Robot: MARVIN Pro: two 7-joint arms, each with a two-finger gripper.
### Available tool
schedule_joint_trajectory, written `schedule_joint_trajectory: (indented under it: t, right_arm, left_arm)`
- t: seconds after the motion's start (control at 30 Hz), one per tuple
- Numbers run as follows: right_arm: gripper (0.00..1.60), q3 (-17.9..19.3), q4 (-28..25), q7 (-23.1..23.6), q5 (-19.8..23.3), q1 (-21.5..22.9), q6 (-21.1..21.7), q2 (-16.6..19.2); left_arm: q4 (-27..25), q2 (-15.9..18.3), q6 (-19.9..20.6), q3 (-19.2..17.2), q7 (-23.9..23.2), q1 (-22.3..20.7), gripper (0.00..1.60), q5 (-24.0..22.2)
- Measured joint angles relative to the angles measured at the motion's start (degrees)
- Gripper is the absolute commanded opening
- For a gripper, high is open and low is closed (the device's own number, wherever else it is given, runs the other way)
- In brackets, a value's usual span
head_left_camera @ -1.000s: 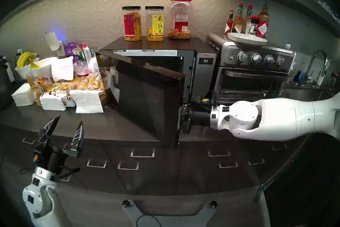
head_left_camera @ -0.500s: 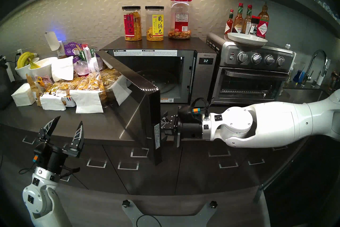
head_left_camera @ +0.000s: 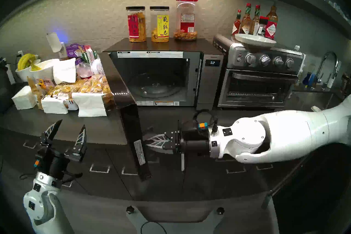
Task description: Open the microwave, put the plate inside, and close the door
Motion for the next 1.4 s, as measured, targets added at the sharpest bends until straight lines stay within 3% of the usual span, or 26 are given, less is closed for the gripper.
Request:
schedule_joint_trajectory:
  t: [0.83, 1.4]
  right_arm:
    - [0.00, 2.5, -1.7, -8.3, 1.4, -4.1, 5.3, -11.8]
    - [0.00, 4.2, 0.3, -11.6, 2.3, -7.1, 5.5, -18.9]
  left_arm:
    - [0.0, 0.0, 0.0, 0.0, 0.0, 0.0, 1.60, 0.0]
    - [0.0, 0.0, 0.0, -0.1, 0.1, 0.0, 1.60, 0.0]
